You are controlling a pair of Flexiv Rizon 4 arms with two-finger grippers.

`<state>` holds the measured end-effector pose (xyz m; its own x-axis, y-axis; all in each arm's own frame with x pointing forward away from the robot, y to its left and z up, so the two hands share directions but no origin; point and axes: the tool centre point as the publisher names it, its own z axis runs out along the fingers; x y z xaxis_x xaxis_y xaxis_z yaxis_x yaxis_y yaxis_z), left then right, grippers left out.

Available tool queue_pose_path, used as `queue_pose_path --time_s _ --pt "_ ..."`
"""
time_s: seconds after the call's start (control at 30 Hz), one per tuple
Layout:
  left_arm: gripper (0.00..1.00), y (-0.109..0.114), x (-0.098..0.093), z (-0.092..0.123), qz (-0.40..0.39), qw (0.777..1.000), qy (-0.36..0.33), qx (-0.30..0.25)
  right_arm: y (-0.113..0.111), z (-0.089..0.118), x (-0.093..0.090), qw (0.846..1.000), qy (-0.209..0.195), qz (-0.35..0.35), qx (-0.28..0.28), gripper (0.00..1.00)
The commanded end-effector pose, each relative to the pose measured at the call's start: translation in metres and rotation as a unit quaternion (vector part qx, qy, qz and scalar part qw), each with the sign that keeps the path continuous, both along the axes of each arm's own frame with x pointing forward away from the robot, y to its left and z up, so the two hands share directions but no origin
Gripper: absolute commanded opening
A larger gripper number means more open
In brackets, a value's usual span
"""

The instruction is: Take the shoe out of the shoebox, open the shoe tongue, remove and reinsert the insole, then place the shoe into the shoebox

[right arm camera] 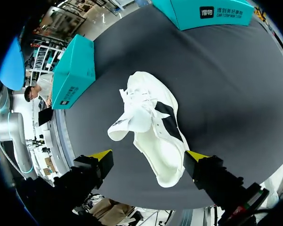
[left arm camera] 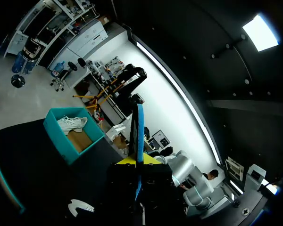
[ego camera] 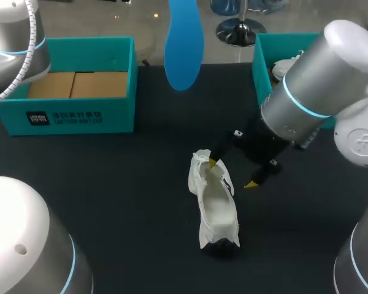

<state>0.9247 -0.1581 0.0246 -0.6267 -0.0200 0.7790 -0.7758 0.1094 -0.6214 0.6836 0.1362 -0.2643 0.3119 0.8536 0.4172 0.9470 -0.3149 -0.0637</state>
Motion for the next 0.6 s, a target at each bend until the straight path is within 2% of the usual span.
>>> queue_pose_path --time_s 0.03,0.2,0.6 --pt "0.00 0.000 0.001 0.000 -0.001 1.000 0.000 0.000 -0.008 0.000 0.004 0.974 -0.009 -0.018 0.224 1.00" --pt "0.00 0.000 0.001 0.000 -0.001 1.000 0.000 0.000 -0.003 0.010 0.011 0.972 -0.025 -0.010 0.232 1.00" --pt "0.00 0.000 0.001 0.000 -0.001 1.000 0.000 0.000 0.016 0.024 0.022 0.973 -0.024 0.010 0.230 1.00"
